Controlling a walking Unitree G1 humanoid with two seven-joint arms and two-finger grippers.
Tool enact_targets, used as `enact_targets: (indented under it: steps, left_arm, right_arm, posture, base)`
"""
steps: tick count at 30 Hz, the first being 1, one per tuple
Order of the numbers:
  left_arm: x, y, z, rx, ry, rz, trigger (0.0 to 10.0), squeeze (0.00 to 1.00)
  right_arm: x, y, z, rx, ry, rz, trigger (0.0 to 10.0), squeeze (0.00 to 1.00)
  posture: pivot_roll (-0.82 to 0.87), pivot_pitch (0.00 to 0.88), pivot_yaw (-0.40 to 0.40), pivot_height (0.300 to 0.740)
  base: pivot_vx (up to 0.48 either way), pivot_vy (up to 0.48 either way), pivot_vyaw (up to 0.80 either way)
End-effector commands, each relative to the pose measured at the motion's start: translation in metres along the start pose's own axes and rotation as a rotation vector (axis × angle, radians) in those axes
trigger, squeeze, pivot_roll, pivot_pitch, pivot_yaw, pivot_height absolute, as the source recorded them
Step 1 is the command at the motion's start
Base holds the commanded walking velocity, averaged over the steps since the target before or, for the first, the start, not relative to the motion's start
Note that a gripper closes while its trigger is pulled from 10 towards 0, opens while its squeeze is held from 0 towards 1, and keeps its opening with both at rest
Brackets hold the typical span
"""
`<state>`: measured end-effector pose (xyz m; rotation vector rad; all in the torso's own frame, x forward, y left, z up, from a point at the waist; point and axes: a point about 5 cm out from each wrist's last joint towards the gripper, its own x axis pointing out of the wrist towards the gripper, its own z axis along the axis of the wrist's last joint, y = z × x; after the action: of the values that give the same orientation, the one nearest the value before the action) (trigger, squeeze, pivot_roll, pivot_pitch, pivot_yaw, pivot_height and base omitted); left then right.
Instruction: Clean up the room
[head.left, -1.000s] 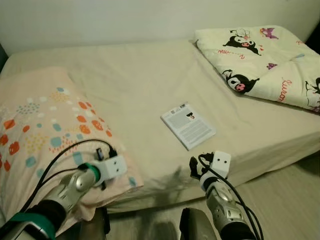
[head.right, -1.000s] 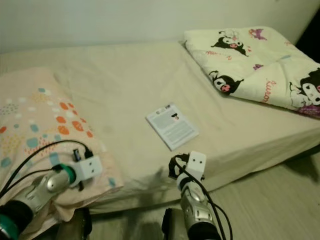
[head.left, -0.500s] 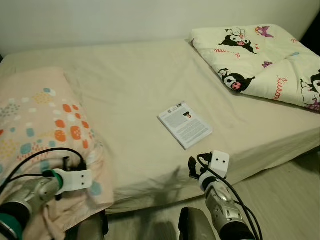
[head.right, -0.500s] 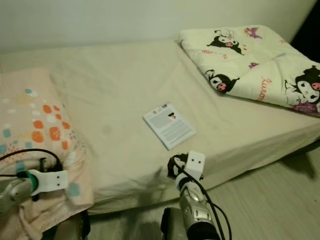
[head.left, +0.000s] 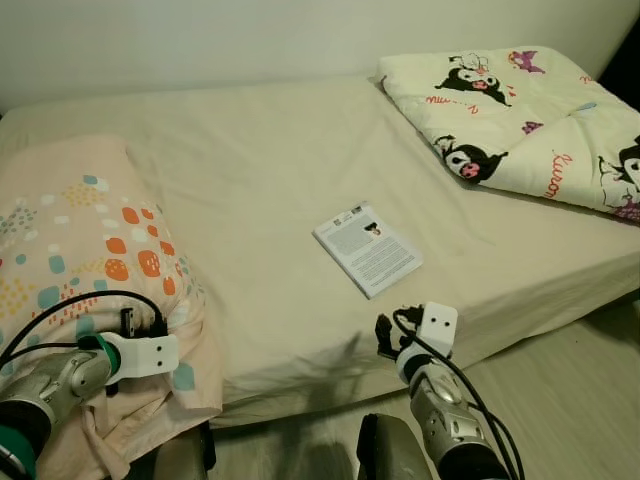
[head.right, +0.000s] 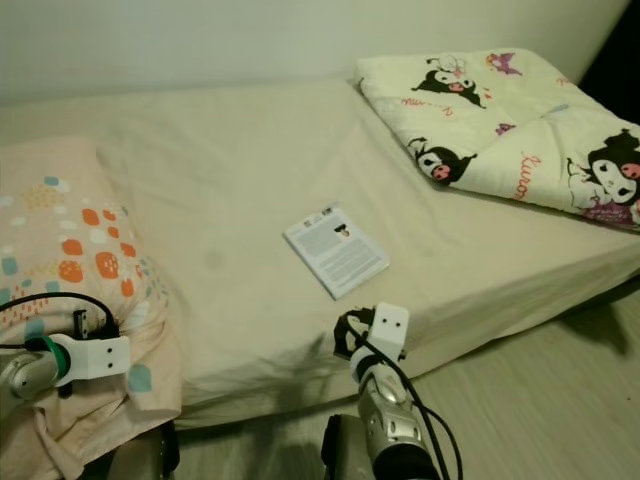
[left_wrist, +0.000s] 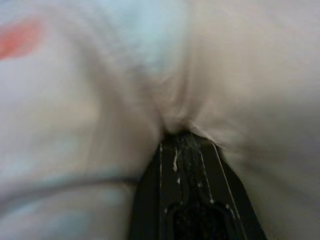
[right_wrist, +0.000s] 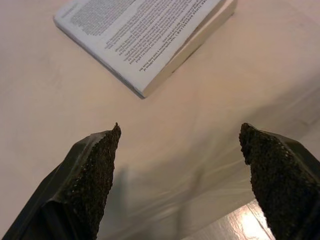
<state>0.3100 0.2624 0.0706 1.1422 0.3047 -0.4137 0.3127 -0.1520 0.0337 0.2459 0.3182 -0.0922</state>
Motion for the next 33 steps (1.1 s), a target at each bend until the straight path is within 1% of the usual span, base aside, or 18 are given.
enact_targets:
  steps: [1,2,3,4,5,6,9,12,14,17,18,19,20,23,25,28,29,33]
  left_arm:
    - [-0.003,0.005,0.030,-0.332,-0.162,0.098,10.0,0.00]
    - [-0.003,0.005,0.030,-0.332,-0.162,0.098,10.0,0.00]
    - [-0.009,0.009,0.044,-0.483,-0.258,0.139,10.0,0.00]
    - [-0.020,0.011,0.057,-0.601,-0.337,0.166,10.0,0.00]
    - [-0.027,0.011,0.066,-0.654,-0.372,0.170,10.0,0.00]
    - [-0.034,0.010,0.073,-0.685,-0.402,0.168,10.0,0.00]
    - [-0.045,0.006,0.084,-0.720,-0.447,0.141,10.0,0.00]
    - [-0.048,0.004,0.088,-0.720,-0.447,0.143,10.0,0.00]
    - [-0.045,0.005,0.087,-0.713,-0.429,0.175,10.0,0.00]
    - [-0.046,0.006,0.087,-0.724,-0.421,0.180,10.0,0.00]
    - [-0.043,0.007,0.086,-0.742,-0.386,0.214,10.0,0.00]
    - [-0.040,0.009,0.086,-0.799,-0.338,0.264,10.0,0.00]
    - [-0.040,0.009,0.086,-0.799,-0.338,0.264,10.0,0.00]
    - [-0.034,0.008,0.088,-0.905,-0.246,0.365,10.0,0.00]
    - [-0.030,0.004,0.089,-0.942,-0.222,0.401,10.0,0.00]
    - [-0.029,0.002,0.089,-0.934,-0.236,0.426,10.0,0.00]
    - [-0.029,0.002,0.086,-0.919,-0.222,0.478,10.0,0.00]
    - [-0.027,0.000,0.082,-0.909,-0.195,0.511,10.0,0.00]
  right_arm:
    - [-0.001,0.003,-0.001,-0.019,0.003,0.023,10.0,0.00]
    - [-0.001,0.003,-0.001,-0.019,0.003,0.023,10.0,0.00]
    - [-0.002,0.004,0.000,-0.032,0.000,0.035,10.0,0.00]
    - [-0.002,0.007,0.002,-0.044,-0.005,0.054,10.0,0.00]
    - [-0.002,0.008,0.003,-0.052,-0.008,0.069,10.0,0.00]
    - [-0.003,0.010,0.004,-0.059,-0.009,0.081,10.0,0.00]
    - [-0.003,0.011,0.006,-0.079,-0.011,0.101,10.0,0.00]
    - [-0.002,0.011,0.006,-0.089,-0.011,0.108,10.0,0.00]
    - [-0.002,0.013,0.008,-0.095,-0.015,0.115,10.0,0.00]
    - [-0.002,0.013,0.008,-0.098,-0.019,0.119,10.0,0.00]
    - [-0.002,0.015,0.011,-0.105,-0.037,0.129,10.0,0.00]
    - [-0.003,0.017,0.015,-0.121,-0.062,0.133,10.0,0.00]
    - [-0.003,0.017,0.015,-0.121,-0.062,0.133,10.0,0.00]
    - [-0.005,0.020,0.021,-0.159,-0.119,0.146,10.0,0.00]
    - [-0.007,0.021,0.025,-0.137,-0.149,0.144,10.0,0.00]
    - [-0.008,0.018,0.028,-0.109,-0.176,0.109,10.0,0.00]
    - [-0.008,0.013,0.032,-0.093,-0.190,0.070,10.0,0.00]
    - [-0.008,0.010,0.034,-0.091,-0.204,0.042,10.0,0.00]
  posture:
    - [0.16,0.005,-0.066,0.570]
    - [0.16,0.005,-0.066,0.570]
    - [0.16,0.005,-0.066,0.570]
    - [0.16,0.004,-0.082,0.570]
    - [0.16,0.002,-0.087,0.570]
    - [0.16,0.002,-0.091,0.570]
    - [0.16,0.003,-0.096,0.570]
    - [0.17,0.004,-0.107,0.570]
    - [0.17,0.004,-0.107,0.570]
    - [0.17,0.004,-0.107,0.570]
    - [0.17,0.004,-0.107,0.570]
    - [0.16,0.000,-0.112,0.570]
    - [0.16,0.000,-0.112,0.570]
    - [0.15,0.000,-0.108,0.570]
    - [0.14,0.000,-0.104,0.570]
    - [0.14,0.000,-0.101,0.580]
    - [0.13,0.000,-0.098,0.590]
    - [0.12,0.000,-0.096,0.605]
  base:
    - [0.000,0.000,0.00]
    - [0.000,0.000,0.00]
    - [0.000,0.000,0.00]
    - [0.000,0.000,0.00]
    - [0.000,0.000,0.00]
    - [0.000,0.000,0.00]
    - [0.000,0.000,0.00]
    - [0.000,0.000,0.00]
    - [0.000,0.000,0.00]
    - [0.000,0.000,0.00]
    - [0.000,0.000,0.00]
    - [0.000,0.000,0.00]
    - [0.000,0.000,0.00]
    - [0.000,0.000,0.00]
    - [0.000,0.000,0.00]
    - [0.000,0.000,0.00]
    - [0.000,0.000,0.00]
    - [0.000,0.000,0.00]
